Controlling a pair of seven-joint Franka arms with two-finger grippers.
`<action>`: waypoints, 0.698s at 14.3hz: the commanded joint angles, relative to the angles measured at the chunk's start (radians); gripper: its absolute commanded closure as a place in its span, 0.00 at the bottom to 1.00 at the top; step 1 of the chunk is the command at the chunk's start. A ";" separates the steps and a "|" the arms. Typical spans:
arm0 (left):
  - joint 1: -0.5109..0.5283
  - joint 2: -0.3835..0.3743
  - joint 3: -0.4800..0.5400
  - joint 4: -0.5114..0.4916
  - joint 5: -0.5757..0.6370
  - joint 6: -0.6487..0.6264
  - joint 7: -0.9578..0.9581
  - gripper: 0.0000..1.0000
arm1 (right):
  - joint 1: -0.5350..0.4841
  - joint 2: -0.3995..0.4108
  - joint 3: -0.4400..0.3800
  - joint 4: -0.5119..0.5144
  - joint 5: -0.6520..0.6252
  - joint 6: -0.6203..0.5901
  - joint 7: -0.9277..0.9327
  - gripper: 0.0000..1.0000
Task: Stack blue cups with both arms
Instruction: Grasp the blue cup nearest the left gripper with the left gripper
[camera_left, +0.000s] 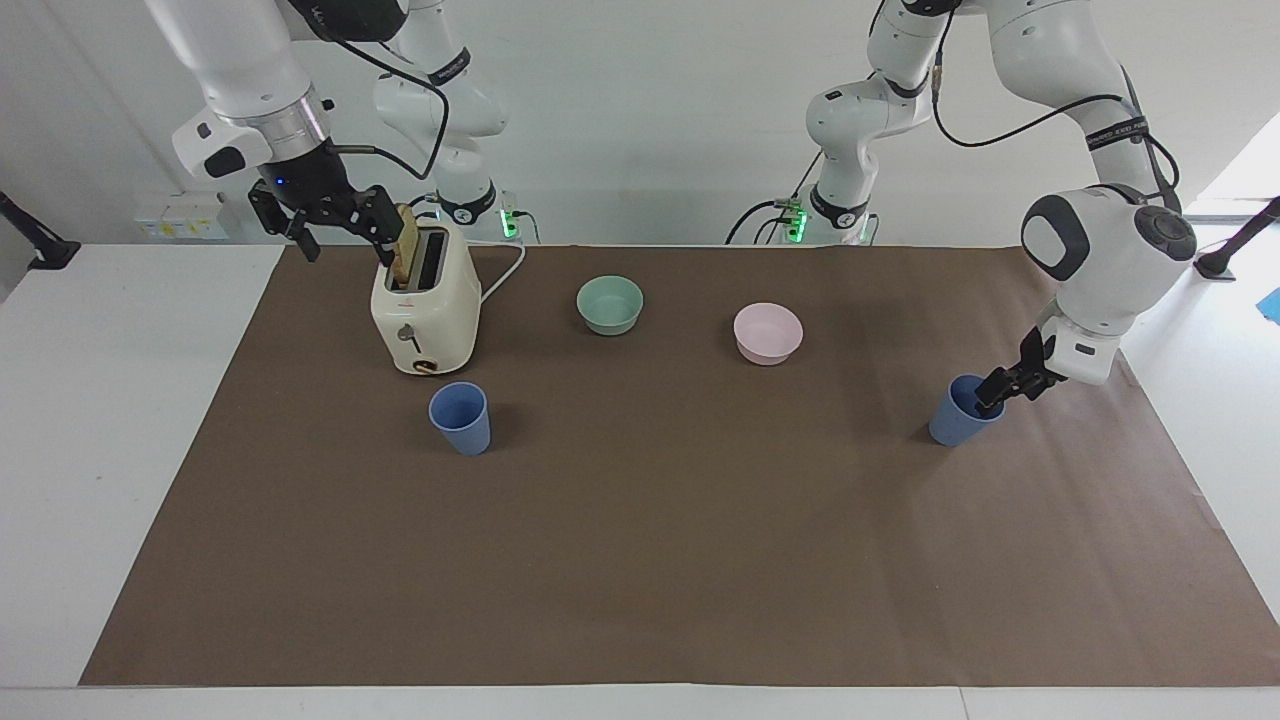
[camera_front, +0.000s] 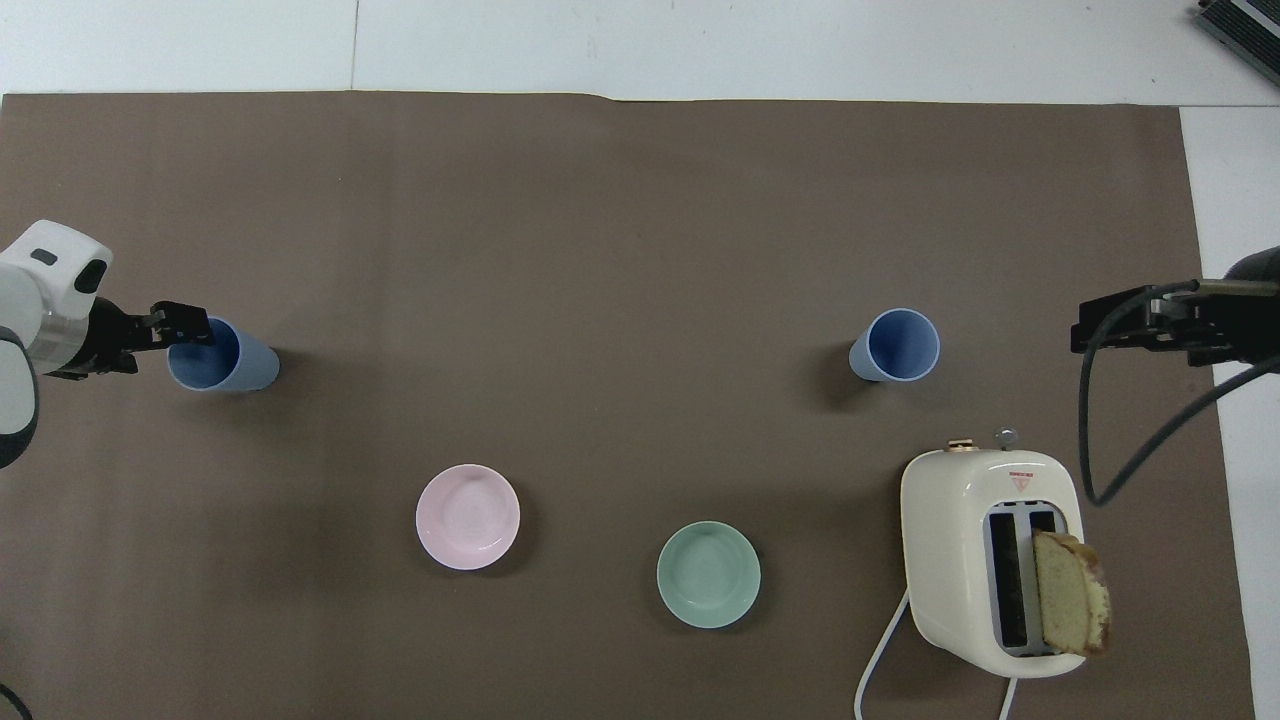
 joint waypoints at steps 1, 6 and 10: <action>-0.005 -0.032 -0.004 -0.042 -0.010 0.023 -0.040 0.33 | -0.013 -0.011 0.005 -0.006 0.016 0.006 0.013 0.00; -0.003 -0.023 -0.004 -0.019 -0.010 0.018 -0.022 1.00 | -0.012 -0.011 0.005 -0.006 0.018 0.005 0.013 0.00; 0.004 -0.023 -0.007 0.024 -0.010 0.005 -0.022 1.00 | -0.012 -0.011 0.006 -0.006 0.018 0.005 0.013 0.00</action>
